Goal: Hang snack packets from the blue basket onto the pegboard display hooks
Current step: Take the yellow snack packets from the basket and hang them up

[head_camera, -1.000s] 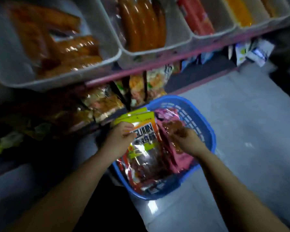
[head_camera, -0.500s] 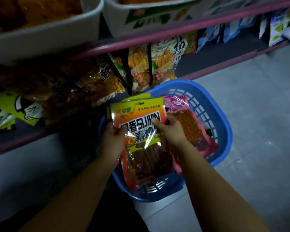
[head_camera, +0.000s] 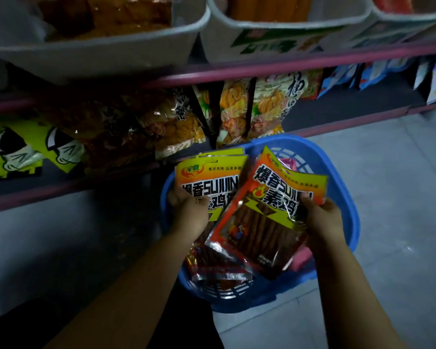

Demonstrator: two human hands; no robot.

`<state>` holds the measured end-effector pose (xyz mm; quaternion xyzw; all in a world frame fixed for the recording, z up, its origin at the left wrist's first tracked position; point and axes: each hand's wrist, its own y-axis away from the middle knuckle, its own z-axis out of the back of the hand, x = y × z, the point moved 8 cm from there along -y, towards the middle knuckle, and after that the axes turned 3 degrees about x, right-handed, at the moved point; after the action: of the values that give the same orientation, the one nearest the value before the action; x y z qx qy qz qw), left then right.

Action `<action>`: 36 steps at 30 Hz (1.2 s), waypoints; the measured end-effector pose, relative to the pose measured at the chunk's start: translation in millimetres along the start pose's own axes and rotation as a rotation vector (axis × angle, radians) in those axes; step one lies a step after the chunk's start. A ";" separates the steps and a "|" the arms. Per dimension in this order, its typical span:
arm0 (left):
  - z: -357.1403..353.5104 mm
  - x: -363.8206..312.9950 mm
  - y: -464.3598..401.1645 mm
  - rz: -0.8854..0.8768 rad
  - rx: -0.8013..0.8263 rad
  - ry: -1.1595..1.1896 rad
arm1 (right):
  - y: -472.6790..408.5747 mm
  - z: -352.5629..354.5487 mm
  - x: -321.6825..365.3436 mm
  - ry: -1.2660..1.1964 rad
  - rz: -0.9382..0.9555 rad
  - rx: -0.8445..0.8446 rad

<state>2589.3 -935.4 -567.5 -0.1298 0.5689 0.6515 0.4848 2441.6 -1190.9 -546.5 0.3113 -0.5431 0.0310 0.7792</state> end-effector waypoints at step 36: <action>122.9 -108.0 70.4 -0.418 0.148 0.741 | 101.2 -82.3 171.3 -0.091 0.350 0.449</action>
<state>2635.0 -872.8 -407.1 -0.4325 0.7111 0.4062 0.3772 2540.5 -1116.5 -370.4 0.3785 -0.6026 0.2705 0.6485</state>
